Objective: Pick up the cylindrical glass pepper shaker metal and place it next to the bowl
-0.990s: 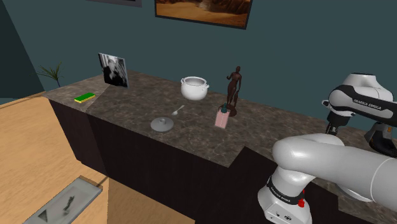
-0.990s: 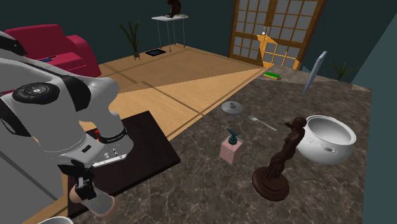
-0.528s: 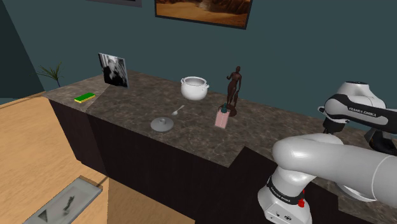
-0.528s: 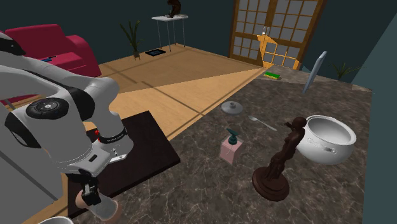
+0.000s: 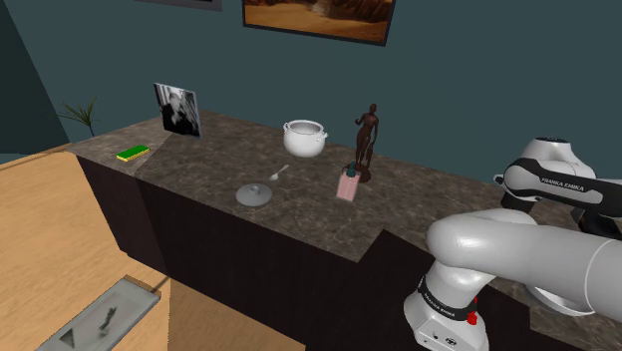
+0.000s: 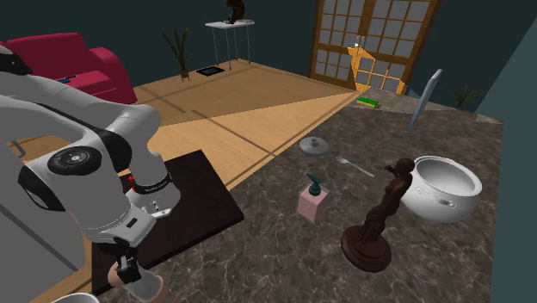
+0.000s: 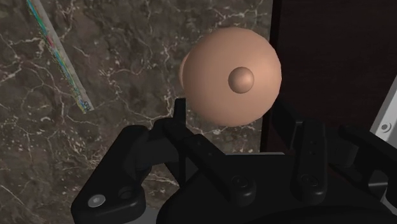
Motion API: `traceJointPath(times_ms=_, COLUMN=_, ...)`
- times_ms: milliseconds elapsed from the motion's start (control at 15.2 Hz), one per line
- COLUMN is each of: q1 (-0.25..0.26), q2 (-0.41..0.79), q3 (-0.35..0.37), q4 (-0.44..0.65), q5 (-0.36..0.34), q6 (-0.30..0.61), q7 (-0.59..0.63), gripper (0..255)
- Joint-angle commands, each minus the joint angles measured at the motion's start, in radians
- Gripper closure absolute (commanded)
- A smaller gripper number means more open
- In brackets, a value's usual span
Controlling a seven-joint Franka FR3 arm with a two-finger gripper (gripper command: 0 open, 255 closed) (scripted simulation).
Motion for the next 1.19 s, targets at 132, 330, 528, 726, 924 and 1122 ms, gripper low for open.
traceJointPath(times_ms=132, q1=0.0, q2=0.0, q3=-0.001, q4=-0.001, q5=-0.001, q6=0.001, q7=0.001, gripper=255)
traceJointPath(times_ms=330, q1=0.0, q2=0.0, q3=-0.001, q4=-0.001, q5=-0.001, q6=0.001, q7=0.001, gripper=0)
traceJointPath(times_ms=528, q1=0.0, q2=0.0, q3=-0.001, q4=-0.001, q5=-0.001, q6=0.001, q7=0.001, gripper=0)
traceJointPath(times_ms=726, q1=-0.013, q2=-0.023, q3=0.082, q4=0.02, q5=0.067, q6=-0.057, q7=-0.015, gripper=0)
traceJointPath(times_ms=924, q1=-0.016, q2=-0.039, q3=0.149, q4=0.044, q5=0.124, q6=-0.107, q7=-0.026, gripper=0)
traceJointPath(times_ms=1122, q1=-0.016, q2=-0.04, q3=0.149, q4=0.044, q5=0.124, q6=-0.107, q7=-0.026, gripper=0)
